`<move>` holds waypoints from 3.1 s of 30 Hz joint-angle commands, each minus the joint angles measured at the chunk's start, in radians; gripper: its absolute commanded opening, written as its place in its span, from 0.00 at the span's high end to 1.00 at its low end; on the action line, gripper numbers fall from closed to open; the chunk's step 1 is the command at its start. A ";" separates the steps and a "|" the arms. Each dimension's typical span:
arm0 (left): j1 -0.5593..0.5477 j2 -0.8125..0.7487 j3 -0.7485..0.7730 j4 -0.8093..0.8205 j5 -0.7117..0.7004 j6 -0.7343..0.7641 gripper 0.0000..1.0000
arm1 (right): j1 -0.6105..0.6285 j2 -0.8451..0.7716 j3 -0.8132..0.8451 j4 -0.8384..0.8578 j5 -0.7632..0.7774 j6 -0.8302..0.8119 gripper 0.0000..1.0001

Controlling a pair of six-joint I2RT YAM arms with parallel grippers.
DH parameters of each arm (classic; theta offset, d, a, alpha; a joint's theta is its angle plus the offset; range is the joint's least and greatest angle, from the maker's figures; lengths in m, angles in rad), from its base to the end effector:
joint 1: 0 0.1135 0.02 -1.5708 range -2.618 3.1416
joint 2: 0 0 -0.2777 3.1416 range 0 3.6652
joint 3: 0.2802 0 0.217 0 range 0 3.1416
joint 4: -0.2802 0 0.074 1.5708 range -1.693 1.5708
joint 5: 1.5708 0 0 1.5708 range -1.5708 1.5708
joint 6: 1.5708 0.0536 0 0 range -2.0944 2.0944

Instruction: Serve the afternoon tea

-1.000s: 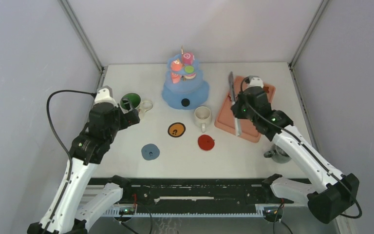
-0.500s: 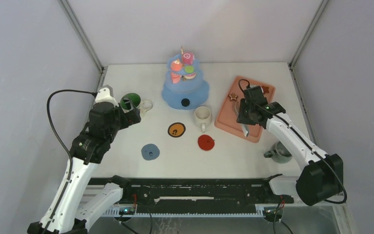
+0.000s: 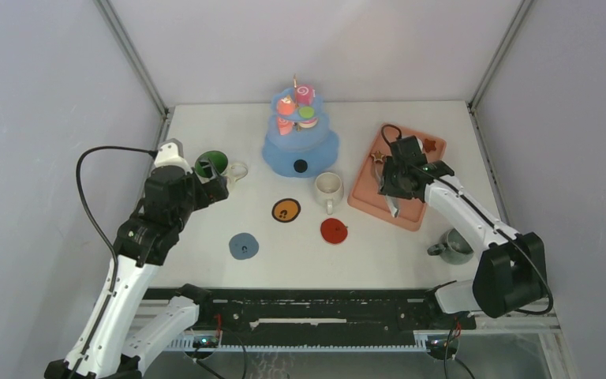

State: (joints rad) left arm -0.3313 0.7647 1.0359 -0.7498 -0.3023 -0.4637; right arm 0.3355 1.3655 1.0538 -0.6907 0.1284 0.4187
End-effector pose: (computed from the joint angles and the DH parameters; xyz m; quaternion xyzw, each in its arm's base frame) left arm 0.1145 -0.0225 0.3618 -0.1339 0.8378 -0.0801 0.5232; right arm 0.2371 0.0754 0.2714 0.0578 0.9563 0.0458 0.2828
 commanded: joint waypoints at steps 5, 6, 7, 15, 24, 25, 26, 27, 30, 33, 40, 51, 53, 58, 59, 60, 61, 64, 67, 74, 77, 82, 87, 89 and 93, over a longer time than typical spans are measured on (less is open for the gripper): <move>0.008 -0.013 -0.025 0.026 0.006 -0.013 0.03 | -0.006 0.075 0.089 0.082 0.014 0.007 0.50; 0.008 -0.015 -0.025 0.025 0.004 -0.012 0.03 | -0.006 0.085 0.095 0.081 0.015 0.005 0.50; 0.008 -0.019 -0.025 0.023 0.001 -0.012 0.03 | -0.006 0.092 0.099 0.081 0.020 0.005 0.50; 0.008 -0.029 -0.033 0.013 -0.012 -0.012 0.03 | -0.006 0.108 0.121 0.089 0.056 -0.007 0.49; 0.008 -0.033 -0.034 0.013 -0.015 -0.015 0.02 | -0.012 0.174 0.170 0.079 0.051 -0.039 0.50; 0.008 -0.033 -0.033 0.013 -0.015 -0.015 0.02 | -0.013 0.176 0.172 0.080 0.049 -0.041 0.50; 0.008 -0.034 -0.033 0.013 -0.016 -0.016 0.02 | -0.013 0.177 0.174 0.080 0.050 -0.043 0.51; 0.008 -0.036 -0.033 0.013 -0.015 -0.017 0.02 | -0.015 0.178 0.175 0.080 0.053 -0.044 0.52; 0.007 -0.035 -0.031 0.014 -0.015 -0.014 0.03 | -0.018 0.171 0.174 0.075 0.058 -0.046 0.57; 0.008 -0.030 -0.031 0.013 -0.012 -0.014 0.02 | -0.022 0.158 0.175 0.066 0.062 -0.046 0.61; 0.008 -0.024 -0.028 0.015 -0.006 -0.015 0.03 | -0.031 0.082 0.175 0.046 0.058 -0.055 0.65; 0.008 -0.022 -0.028 0.019 -0.002 -0.012 0.02 | -0.046 0.011 0.175 -0.007 0.062 -0.061 0.66; 0.008 -0.021 -0.027 0.019 0.003 -0.012 0.02 | -0.047 0.015 0.175 -0.001 0.056 -0.063 0.66; 0.008 -0.023 -0.030 0.020 0.001 -0.012 0.03 | -0.047 0.046 0.175 0.017 0.029 -0.069 0.55; 0.008 -0.025 -0.030 0.020 0.000 -0.011 0.03 | -0.047 0.054 0.175 0.022 0.026 -0.072 0.54; 0.008 -0.025 -0.032 0.020 0.000 -0.010 0.03 | -0.047 0.061 0.175 0.024 0.026 -0.074 0.53; 0.007 -0.027 -0.033 0.020 -0.002 -0.011 0.03 | -0.047 0.067 0.175 0.028 0.027 -0.078 0.53; 0.008 -0.031 -0.036 0.018 -0.006 -0.012 0.03 | -0.047 0.077 0.175 0.033 0.043 -0.093 0.52; 0.008 -0.032 -0.039 0.018 -0.008 -0.013 0.02 | -0.049 0.098 0.175 0.029 0.053 -0.118 0.51; 0.008 -0.030 -0.034 0.017 -0.012 -0.016 0.03 | -0.052 0.181 0.235 0.017 0.037 -0.180 0.50; 0.008 -0.035 -0.031 0.012 -0.016 -0.019 0.03 | -0.053 0.201 0.248 0.018 0.042 -0.189 0.50; 0.008 -0.041 -0.030 0.004 -0.023 -0.021 0.03 | -0.058 0.217 0.266 0.011 0.047 -0.203 0.48; 0.008 -0.043 -0.029 0.003 -0.023 -0.024 0.03 | -0.063 0.232 0.269 0.015 0.037 -0.250 0.47; 0.008 -0.041 -0.028 0.003 -0.020 -0.024 0.03 | -0.071 0.239 0.271 0.012 0.010 -0.270 0.48; 0.008 -0.046 -0.028 0.001 -0.021 -0.024 0.03 | -0.092 0.247 0.272 0.007 -0.041 -0.295 0.49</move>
State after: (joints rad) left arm -0.3313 0.7319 1.0267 -0.7658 -0.3107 -0.4732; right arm 0.2657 1.6108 1.2839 -0.7078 0.1310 0.1757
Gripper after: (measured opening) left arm 0.974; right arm 0.522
